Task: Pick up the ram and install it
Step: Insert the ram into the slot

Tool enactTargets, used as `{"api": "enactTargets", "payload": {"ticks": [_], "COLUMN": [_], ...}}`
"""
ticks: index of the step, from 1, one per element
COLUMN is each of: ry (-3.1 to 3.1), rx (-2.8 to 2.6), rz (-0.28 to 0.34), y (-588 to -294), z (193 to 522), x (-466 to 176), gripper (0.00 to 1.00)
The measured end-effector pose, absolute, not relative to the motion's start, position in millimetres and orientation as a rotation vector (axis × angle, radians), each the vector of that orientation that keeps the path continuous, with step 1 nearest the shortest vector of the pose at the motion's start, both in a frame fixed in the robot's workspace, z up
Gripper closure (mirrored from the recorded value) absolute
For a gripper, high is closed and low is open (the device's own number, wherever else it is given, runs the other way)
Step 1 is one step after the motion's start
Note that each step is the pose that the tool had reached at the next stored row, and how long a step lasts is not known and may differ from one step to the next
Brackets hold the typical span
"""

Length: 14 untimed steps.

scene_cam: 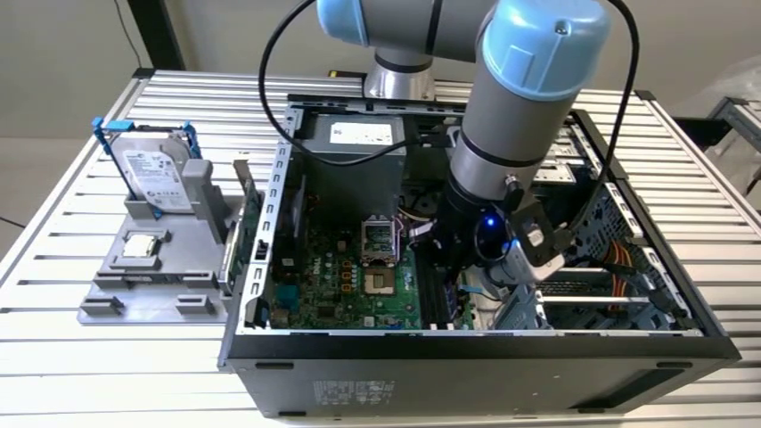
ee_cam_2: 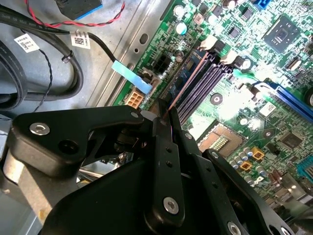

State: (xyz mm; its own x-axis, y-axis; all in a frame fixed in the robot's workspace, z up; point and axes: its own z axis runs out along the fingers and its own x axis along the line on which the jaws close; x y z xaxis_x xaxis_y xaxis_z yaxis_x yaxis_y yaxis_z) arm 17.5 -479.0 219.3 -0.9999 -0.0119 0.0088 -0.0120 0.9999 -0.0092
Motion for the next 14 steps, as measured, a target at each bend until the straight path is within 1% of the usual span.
{"api": "enactTargets", "payload": {"ticks": [14], "ry": [-3.133], "rx": [0.018], "rz": [0.044], "y": [-475.2], "z": [221.8], "x": [17.0], "gripper": [1.00]}}
